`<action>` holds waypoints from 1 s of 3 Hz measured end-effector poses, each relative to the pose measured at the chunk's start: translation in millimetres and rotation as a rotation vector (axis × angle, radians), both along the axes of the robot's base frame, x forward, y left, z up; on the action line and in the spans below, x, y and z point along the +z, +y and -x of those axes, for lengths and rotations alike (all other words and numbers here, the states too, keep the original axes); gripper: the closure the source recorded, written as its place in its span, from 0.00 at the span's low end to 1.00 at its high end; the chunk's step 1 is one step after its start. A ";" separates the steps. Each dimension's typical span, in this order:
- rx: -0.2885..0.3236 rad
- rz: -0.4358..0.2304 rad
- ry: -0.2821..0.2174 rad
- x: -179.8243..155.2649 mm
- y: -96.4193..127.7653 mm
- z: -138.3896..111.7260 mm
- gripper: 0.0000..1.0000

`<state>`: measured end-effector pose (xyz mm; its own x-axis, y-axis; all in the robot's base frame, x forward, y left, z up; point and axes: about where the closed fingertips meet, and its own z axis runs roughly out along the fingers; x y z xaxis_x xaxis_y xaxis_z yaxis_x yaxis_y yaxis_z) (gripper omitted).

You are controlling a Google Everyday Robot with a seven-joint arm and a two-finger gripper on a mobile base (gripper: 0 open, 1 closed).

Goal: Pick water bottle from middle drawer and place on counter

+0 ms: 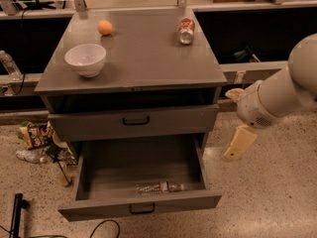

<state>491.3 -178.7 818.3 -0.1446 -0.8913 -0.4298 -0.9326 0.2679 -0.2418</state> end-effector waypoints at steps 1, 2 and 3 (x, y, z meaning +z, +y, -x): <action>0.025 -0.006 -0.035 -50.6 20.0 -28.6 0.00; 0.081 -0.016 -0.017 -95.0 44.7 -47.8 0.00; 0.109 0.000 0.014 -114.8 61.5 -61.6 0.00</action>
Offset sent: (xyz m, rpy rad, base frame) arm 0.0705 0.0737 -0.1521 0.0306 0.0175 0.1527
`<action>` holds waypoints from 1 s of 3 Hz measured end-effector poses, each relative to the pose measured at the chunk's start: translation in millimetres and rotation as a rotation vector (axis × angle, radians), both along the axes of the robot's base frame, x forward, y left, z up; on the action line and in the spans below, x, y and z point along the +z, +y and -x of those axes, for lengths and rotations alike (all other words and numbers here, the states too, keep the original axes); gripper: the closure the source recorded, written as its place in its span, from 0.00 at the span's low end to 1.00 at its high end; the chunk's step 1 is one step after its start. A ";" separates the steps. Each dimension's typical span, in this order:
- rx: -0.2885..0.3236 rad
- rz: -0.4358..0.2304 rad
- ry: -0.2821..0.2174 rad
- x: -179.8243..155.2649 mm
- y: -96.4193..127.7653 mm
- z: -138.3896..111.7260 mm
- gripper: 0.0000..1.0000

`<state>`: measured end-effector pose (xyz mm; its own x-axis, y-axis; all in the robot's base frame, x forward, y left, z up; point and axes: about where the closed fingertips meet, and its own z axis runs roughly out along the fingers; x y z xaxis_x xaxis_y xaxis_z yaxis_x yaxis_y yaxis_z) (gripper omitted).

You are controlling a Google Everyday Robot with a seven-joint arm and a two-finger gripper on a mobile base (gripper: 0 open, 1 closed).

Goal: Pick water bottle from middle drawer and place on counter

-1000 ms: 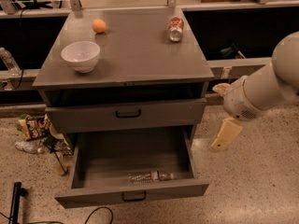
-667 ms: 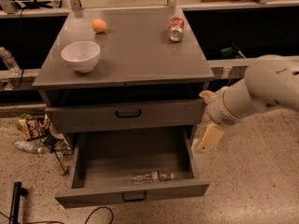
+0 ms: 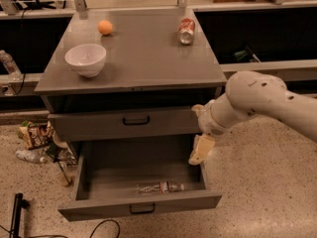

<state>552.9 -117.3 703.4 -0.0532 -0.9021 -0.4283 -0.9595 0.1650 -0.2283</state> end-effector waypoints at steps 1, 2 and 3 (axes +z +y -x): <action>0.007 -0.002 0.022 -11.6 9.3 -3.9 0.00; -0.038 -0.098 0.127 -78.9 19.8 4.7 0.01; -0.049 -0.155 0.168 -131.6 33.3 2.8 0.08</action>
Offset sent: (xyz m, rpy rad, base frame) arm -0.0099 0.0227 -0.1311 0.1893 0.2198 -0.0991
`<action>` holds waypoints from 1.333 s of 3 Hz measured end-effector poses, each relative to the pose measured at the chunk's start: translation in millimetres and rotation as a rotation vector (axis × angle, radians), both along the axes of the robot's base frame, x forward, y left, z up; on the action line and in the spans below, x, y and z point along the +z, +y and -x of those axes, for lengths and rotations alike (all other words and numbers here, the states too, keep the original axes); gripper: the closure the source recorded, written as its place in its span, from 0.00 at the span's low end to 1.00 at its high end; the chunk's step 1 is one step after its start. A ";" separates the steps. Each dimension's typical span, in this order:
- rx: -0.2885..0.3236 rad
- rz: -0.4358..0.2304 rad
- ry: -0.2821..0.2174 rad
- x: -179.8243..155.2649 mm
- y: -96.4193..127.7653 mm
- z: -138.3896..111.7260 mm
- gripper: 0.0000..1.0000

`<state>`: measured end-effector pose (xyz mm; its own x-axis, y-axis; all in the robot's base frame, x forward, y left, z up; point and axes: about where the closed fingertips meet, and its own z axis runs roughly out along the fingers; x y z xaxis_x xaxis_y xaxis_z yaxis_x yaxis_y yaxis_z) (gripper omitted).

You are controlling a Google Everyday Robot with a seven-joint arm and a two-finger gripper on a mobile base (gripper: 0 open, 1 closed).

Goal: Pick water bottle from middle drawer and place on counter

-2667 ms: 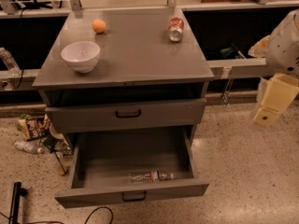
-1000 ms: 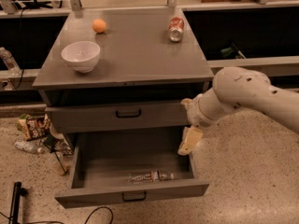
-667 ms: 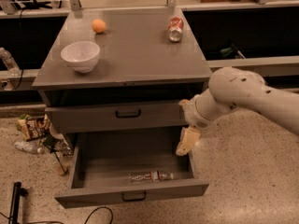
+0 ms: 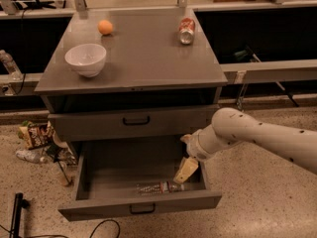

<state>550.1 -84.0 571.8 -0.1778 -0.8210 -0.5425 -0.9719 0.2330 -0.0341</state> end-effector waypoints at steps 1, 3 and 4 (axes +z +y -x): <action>0.019 -0.039 0.005 -43.7 16.8 -12.4 0.31; 0.089 -0.079 -0.013 -86.0 39.0 -28.3 0.25; 0.117 -0.096 -0.002 -102.6 51.4 -30.6 0.22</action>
Offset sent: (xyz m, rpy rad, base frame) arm 0.0325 0.0354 -0.0857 0.0802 -0.0116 0.0679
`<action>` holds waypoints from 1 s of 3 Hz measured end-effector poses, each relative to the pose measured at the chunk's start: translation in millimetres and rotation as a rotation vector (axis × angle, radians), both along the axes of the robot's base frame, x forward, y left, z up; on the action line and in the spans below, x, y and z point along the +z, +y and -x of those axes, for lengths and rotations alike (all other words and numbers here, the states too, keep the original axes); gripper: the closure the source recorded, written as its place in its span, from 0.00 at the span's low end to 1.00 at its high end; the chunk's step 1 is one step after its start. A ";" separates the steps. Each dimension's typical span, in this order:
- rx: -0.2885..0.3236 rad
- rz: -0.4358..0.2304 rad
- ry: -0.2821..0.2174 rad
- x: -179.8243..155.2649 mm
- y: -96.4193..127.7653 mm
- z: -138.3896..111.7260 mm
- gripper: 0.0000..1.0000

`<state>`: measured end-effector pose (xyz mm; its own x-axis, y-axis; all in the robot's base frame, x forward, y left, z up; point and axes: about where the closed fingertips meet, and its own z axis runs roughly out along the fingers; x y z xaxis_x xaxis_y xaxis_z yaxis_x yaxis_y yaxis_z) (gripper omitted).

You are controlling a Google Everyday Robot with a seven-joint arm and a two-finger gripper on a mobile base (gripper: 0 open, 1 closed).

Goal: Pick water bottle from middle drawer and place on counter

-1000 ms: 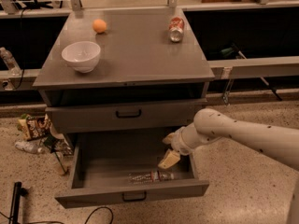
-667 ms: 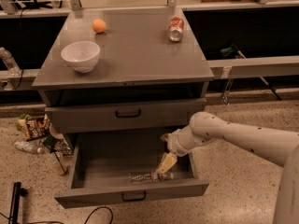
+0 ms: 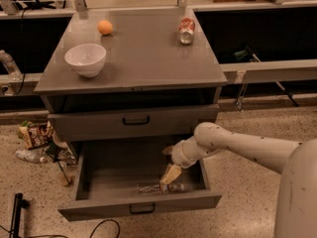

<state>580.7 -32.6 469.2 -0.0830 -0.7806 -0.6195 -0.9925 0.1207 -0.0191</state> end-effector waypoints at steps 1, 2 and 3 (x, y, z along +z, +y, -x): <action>0.033 -0.009 0.012 -15.7 10.1 1.3 0.23; 0.057 -0.021 0.019 -33.6 18.9 4.0 0.21; 0.074 -0.030 0.019 -46.7 25.7 3.2 0.21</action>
Offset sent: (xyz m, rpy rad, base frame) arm -0.0049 0.0265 -0.0549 0.0366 0.0210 0.0783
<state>577.5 -6.8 422.5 -0.0379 -0.7661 -0.6416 -0.9989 0.0473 0.0026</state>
